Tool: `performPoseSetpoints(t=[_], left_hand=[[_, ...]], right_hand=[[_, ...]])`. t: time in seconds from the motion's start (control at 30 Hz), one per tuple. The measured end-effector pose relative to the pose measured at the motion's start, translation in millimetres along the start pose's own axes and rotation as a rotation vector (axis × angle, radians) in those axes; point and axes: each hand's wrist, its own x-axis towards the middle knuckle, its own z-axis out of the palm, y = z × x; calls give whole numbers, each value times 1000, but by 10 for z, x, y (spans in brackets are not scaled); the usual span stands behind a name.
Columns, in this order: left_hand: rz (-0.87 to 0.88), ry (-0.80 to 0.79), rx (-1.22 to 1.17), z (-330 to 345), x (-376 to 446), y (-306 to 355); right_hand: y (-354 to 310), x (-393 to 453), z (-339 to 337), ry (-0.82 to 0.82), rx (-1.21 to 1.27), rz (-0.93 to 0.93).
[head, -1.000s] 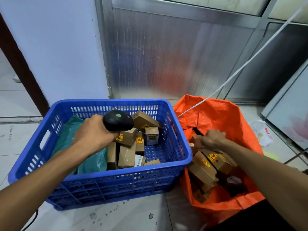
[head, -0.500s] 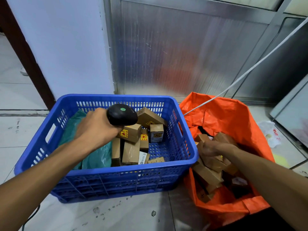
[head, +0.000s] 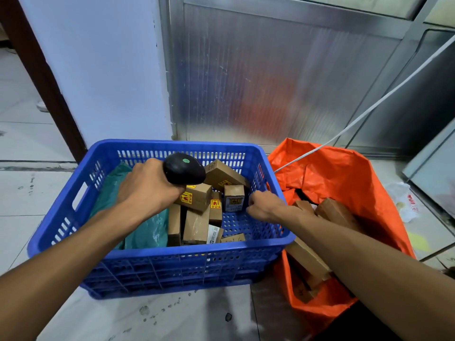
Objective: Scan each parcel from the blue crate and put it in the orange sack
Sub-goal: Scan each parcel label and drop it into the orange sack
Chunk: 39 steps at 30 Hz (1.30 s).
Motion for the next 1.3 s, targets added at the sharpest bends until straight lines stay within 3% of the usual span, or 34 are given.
performPoseSetpoints(t=[0.2,0.57,1.03,1.3], left_hand=[[-120,-141,-90,-37,109,-98],[-218,-204,-178,-76,258,-252],[-273,-225,-208,-9,377,-421],[-264,-211,-234,-22,410,-414]], right_hand=[[-362,264,136,-239,22,-140],[-806,805,397,-166,143,-126],[-999,1330,699,-36,374,31],[-918,1387,789,-82,543,88]])
